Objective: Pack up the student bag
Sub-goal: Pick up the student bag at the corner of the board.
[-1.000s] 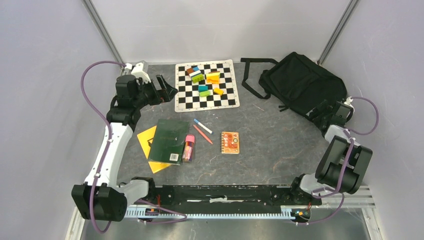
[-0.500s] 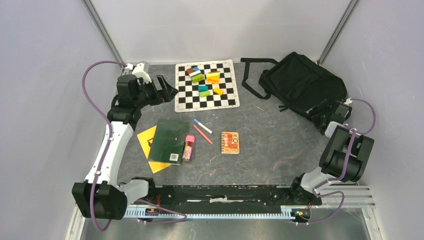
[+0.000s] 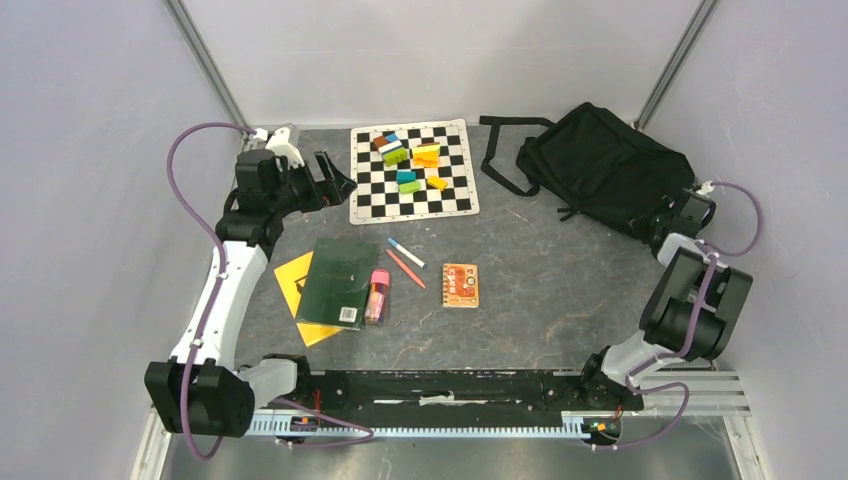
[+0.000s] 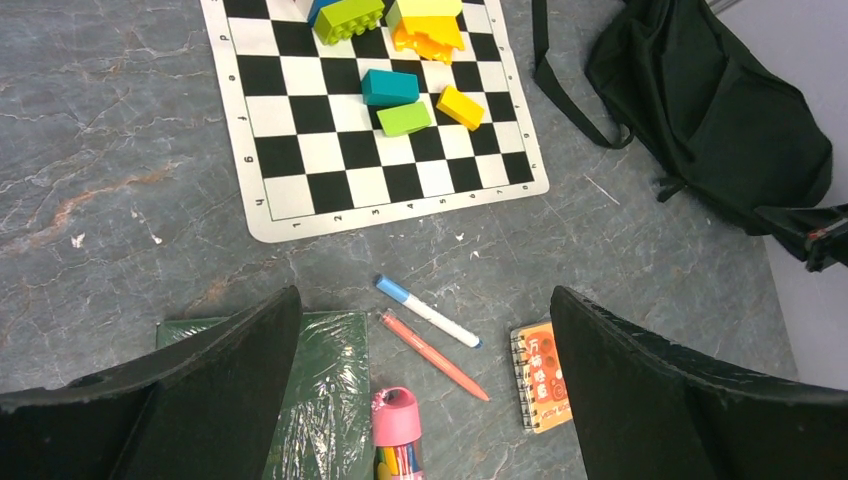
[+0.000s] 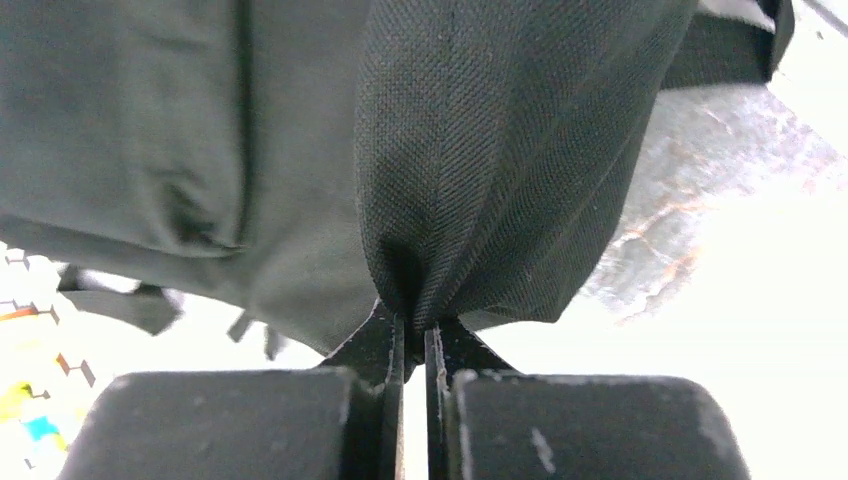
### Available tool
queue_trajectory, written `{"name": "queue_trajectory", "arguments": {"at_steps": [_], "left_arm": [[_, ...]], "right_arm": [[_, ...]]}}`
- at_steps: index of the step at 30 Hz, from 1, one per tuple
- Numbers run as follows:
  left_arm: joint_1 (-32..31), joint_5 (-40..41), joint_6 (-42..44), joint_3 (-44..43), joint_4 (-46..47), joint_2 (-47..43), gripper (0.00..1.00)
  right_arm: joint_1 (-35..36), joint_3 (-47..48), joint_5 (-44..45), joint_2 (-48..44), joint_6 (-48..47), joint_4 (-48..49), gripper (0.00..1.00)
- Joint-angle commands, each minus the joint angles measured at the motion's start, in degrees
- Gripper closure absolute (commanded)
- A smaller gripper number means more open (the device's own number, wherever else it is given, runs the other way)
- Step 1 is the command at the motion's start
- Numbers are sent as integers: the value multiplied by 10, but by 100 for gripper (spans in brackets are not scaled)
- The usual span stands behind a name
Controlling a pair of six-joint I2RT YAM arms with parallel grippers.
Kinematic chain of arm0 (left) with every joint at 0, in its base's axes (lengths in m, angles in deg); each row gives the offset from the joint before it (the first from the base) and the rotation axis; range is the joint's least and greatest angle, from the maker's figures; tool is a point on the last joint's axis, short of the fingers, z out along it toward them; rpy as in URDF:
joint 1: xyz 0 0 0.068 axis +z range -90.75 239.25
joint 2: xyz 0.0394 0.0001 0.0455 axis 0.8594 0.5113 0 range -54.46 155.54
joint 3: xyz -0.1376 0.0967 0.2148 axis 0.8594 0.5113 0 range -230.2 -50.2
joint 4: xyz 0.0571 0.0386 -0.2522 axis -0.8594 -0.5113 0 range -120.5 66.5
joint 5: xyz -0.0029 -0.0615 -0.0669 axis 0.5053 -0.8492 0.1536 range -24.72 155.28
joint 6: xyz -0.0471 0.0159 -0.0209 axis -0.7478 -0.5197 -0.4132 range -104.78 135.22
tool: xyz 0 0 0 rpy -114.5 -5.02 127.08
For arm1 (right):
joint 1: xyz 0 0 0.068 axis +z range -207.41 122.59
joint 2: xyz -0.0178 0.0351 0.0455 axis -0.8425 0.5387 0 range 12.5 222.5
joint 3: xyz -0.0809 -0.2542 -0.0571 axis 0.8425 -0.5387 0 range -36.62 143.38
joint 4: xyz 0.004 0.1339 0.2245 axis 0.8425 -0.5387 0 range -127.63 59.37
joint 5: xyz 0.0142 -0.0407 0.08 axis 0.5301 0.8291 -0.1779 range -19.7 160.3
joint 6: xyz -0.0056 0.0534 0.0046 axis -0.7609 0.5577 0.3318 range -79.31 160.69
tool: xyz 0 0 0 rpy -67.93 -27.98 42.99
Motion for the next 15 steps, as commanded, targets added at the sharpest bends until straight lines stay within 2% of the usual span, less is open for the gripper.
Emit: {"name": "queue_trajectory", "arguments": {"at_steps": [1, 9, 15], "left_arm": [[3, 5, 4, -12, 2, 0, 0], [3, 16, 3, -2, 14, -8, 0], [3, 1, -3, 1, 18, 5, 0]], "right_arm": [[4, 12, -54, -108, 30, 87, 100], [7, 55, -65, -282, 68, 99, 100], [9, 98, -92, -373, 106, 100, 100]]}}
